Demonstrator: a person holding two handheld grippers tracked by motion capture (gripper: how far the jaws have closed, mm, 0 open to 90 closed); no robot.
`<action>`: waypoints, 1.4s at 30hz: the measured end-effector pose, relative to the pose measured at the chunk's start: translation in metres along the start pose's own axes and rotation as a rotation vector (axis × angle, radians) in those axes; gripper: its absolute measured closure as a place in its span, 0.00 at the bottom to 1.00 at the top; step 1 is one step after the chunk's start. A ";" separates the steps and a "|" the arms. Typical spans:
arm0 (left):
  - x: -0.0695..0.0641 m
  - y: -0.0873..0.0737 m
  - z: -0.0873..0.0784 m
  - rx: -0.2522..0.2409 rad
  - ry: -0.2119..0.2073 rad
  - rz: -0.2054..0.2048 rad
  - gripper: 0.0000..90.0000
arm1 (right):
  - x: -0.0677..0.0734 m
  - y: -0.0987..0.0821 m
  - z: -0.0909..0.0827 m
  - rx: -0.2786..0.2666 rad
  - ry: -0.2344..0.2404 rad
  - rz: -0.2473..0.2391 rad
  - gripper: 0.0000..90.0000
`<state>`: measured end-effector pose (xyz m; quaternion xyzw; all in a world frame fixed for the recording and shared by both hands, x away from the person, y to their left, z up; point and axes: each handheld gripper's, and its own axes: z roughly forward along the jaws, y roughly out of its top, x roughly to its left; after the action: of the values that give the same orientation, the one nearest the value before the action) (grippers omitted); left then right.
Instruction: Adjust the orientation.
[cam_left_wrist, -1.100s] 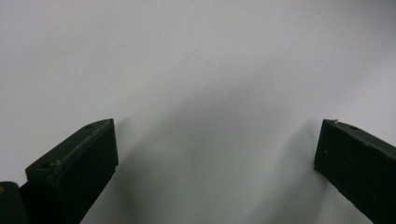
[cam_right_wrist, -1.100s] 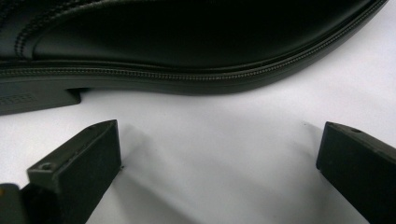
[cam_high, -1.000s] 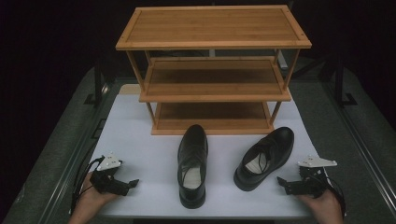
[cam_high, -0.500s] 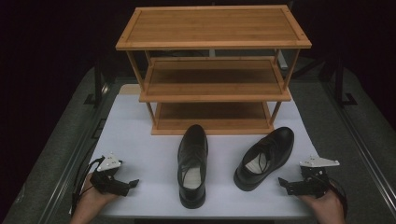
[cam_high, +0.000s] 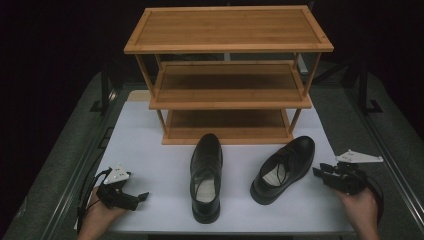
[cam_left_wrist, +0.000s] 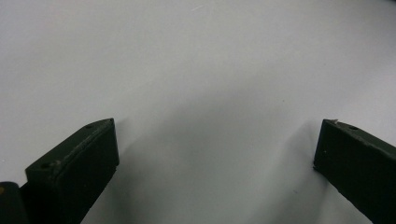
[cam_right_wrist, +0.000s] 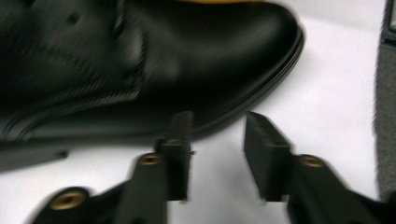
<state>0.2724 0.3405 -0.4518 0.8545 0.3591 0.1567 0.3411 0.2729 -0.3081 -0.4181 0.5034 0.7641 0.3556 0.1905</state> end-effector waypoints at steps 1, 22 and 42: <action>0.000 0.000 0.000 0.000 -0.001 -0.002 0.00 | -0.003 0.004 0.001 0.002 -0.003 0.001 0.80; 0.000 0.001 0.000 0.005 -0.003 -0.005 0.00 | -0.058 0.071 0.058 -0.042 -0.021 0.066 1.00; 0.000 0.000 0.000 0.003 -0.002 -0.006 0.00 | -0.069 0.068 0.080 -0.041 0.010 0.104 1.00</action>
<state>0.2729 0.3404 -0.4516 0.8541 0.3616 0.1541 0.3405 0.3970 -0.3262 -0.4269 0.5365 0.7305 0.3831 0.1781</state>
